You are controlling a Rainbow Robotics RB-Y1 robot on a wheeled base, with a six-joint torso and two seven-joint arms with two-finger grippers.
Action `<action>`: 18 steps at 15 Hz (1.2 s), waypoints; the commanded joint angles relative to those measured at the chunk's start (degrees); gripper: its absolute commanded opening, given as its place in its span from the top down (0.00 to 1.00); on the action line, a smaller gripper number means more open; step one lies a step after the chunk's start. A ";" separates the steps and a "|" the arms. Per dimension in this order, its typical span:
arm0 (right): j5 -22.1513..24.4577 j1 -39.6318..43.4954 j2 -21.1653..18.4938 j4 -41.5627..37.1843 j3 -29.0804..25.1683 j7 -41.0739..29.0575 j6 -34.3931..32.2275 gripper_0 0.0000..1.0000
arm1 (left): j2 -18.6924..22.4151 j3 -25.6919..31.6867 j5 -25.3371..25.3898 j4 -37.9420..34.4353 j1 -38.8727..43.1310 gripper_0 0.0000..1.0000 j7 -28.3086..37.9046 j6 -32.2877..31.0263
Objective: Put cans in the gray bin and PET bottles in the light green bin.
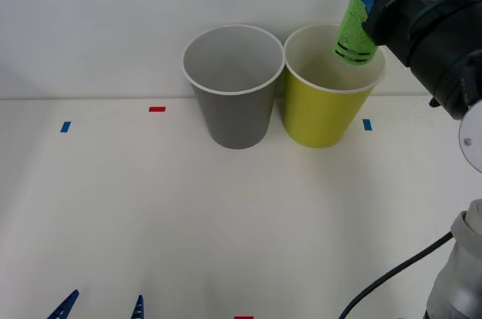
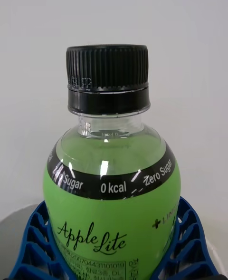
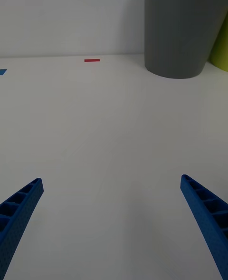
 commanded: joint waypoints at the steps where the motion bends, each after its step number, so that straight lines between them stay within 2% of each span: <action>1: 2.41 -1.82 -1.05 10.12 1.23 0.19 -9.94 0.98 | 0.00 0.00 0.00 0.00 0.00 0.00 0.00 0.00; 3: 2.59 -3.22 -1.75 17.24 1.67 0.45 -15.92 0.98 | 0.00 0.00 0.00 0.00 0.00 0.00 0.00 0.00; 7: 2.94 -7.35 -3.78 23.48 1.41 0.45 -16.53 0.98 | 0.00 0.00 0.00 0.00 0.00 0.00 0.00 0.00; 17: 2.94 -8.23 -5.45 24.27 2.29 0.80 -16.53 0.98 | 0.00 0.00 0.00 0.00 0.00 0.00 0.00 0.00; 18: 2.85 -8.23 -5.53 24.18 2.11 0.89 -16.53 0.27 | 0.00 0.00 0.00 0.00 0.00 0.00 0.00 0.00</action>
